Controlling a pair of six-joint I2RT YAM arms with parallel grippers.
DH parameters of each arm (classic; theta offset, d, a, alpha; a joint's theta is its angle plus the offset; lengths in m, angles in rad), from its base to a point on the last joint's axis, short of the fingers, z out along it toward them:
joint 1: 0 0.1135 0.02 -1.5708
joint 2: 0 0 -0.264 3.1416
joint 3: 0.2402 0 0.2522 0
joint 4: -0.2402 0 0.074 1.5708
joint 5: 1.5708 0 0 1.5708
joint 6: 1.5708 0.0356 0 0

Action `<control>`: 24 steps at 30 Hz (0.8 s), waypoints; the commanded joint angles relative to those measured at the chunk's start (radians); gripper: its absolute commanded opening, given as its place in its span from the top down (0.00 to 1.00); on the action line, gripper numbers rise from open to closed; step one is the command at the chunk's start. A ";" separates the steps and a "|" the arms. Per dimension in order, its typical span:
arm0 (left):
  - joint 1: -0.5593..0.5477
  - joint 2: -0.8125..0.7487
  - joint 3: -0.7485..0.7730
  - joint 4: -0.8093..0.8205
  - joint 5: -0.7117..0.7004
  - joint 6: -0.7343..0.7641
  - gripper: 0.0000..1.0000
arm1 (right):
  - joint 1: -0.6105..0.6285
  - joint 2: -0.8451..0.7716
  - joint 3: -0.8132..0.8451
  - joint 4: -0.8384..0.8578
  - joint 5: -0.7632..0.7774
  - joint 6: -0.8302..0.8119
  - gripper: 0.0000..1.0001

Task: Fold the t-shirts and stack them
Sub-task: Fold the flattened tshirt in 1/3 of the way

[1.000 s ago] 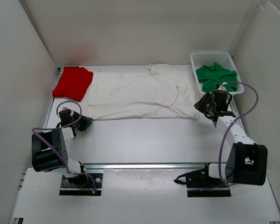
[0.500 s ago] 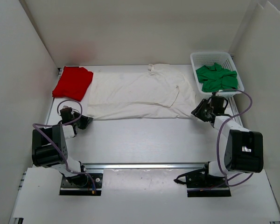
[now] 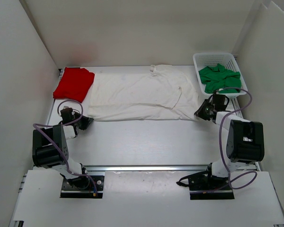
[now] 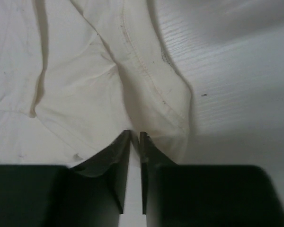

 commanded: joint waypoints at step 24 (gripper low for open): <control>0.005 -0.014 0.038 -0.018 -0.029 0.038 1.00 | 0.063 -0.088 0.109 -0.030 0.257 -0.048 0.69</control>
